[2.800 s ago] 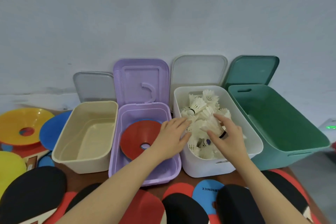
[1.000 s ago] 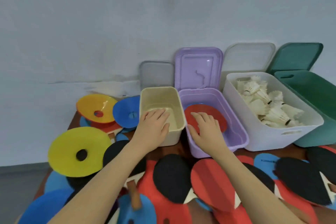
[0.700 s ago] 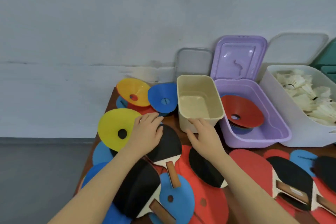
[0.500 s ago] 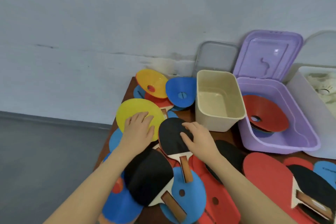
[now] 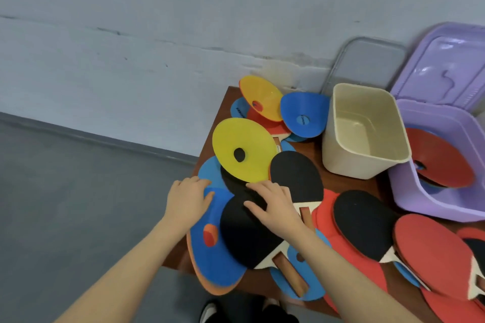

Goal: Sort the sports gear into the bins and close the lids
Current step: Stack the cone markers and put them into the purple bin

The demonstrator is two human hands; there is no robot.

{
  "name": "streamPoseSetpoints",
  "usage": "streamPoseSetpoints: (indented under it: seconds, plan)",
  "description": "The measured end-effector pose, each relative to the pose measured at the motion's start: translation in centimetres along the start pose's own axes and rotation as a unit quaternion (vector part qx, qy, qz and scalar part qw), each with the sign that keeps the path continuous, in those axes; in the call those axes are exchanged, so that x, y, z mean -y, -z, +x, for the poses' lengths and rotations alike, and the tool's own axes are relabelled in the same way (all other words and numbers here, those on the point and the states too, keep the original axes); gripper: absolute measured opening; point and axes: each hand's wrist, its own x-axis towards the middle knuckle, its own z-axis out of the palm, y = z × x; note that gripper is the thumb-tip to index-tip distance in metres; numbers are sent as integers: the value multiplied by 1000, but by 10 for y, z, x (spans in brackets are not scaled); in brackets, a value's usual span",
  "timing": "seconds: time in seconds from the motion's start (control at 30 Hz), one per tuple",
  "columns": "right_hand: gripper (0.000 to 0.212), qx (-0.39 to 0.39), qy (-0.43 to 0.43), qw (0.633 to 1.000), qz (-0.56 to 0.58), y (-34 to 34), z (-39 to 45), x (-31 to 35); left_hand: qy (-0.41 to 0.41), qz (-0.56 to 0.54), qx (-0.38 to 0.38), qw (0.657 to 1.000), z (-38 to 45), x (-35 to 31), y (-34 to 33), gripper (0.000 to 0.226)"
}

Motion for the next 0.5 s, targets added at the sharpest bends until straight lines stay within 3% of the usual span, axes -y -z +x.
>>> streamPoseSetpoints:
  seconds: [0.13, 0.27, 0.5]
  plan:
    - [41, 0, -28, 1000, -6, -23, 4, 23, 29, -26, 7, 999, 2, 18, -1, 40]
    - [43, -1, -80, 997, -4, -45, 3, 40, 19, -79, 56, 995, 1, 33, -4, 24]
    - [48, 23, -148, 988, -38, -57, 2, 53, -39, -156, -12, 987, -13, 56, 3, 27]
